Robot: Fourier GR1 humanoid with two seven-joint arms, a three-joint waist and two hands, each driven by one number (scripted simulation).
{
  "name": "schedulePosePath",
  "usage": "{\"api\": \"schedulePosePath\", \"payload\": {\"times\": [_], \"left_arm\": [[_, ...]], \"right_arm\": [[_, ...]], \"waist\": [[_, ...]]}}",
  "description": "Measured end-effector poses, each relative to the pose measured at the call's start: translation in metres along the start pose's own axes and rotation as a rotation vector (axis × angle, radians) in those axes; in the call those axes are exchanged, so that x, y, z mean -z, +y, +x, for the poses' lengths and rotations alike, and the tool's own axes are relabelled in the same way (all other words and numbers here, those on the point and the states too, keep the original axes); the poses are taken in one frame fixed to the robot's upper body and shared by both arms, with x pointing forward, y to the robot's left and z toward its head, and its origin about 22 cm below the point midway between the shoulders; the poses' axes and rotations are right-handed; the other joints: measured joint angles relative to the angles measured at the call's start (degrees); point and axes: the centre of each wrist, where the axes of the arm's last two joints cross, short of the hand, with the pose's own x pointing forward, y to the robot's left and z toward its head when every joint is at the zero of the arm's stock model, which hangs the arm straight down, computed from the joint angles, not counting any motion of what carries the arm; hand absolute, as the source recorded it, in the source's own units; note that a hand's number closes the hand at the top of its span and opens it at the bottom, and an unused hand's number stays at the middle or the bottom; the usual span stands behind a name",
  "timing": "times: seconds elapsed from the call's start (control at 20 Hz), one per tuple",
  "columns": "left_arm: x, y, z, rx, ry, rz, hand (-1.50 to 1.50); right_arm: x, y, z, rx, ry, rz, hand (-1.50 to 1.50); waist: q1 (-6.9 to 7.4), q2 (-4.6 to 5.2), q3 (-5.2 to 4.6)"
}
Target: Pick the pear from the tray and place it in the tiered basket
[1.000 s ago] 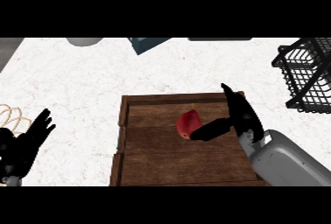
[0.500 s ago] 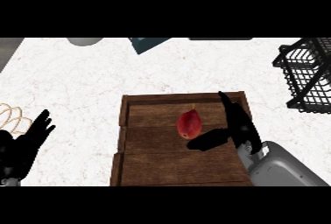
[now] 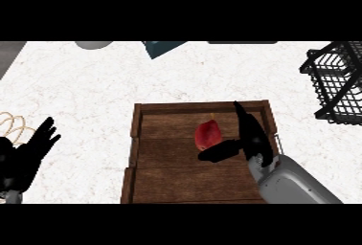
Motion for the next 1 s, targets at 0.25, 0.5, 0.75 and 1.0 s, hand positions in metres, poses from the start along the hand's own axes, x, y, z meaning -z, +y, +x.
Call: {"api": "schedulePosePath", "payload": {"times": [0.25, 0.5, 0.75, 1.0], "left_arm": [[-0.006, 0.000, -0.005, 0.003, -0.003, 0.002, 0.00], [-0.005, 0.001, -0.008, 0.003, -0.009, 0.000, 0.00], [-0.001, 0.000, -0.005, 0.004, -0.004, 0.002, 0.00], [-0.002, 0.000, -0.006, 0.001, -0.008, 0.002, 0.00]], "right_arm": [[0.011, 0.002, -0.004, 0.017, 0.024, -0.012, -1.50], [0.018, 0.014, 0.000, 0.030, 0.026, -0.008, -1.50], [0.021, 0.029, 0.007, 0.031, 0.033, 0.004, -1.50], [0.024, 0.038, 0.007, 0.036, 0.041, 0.024, 1.50]], "waist": [[0.18, -0.08, 0.00], [0.27, -0.29, -0.01], [0.18, -0.45, -0.16], [0.14, -0.64, -0.30]]}}
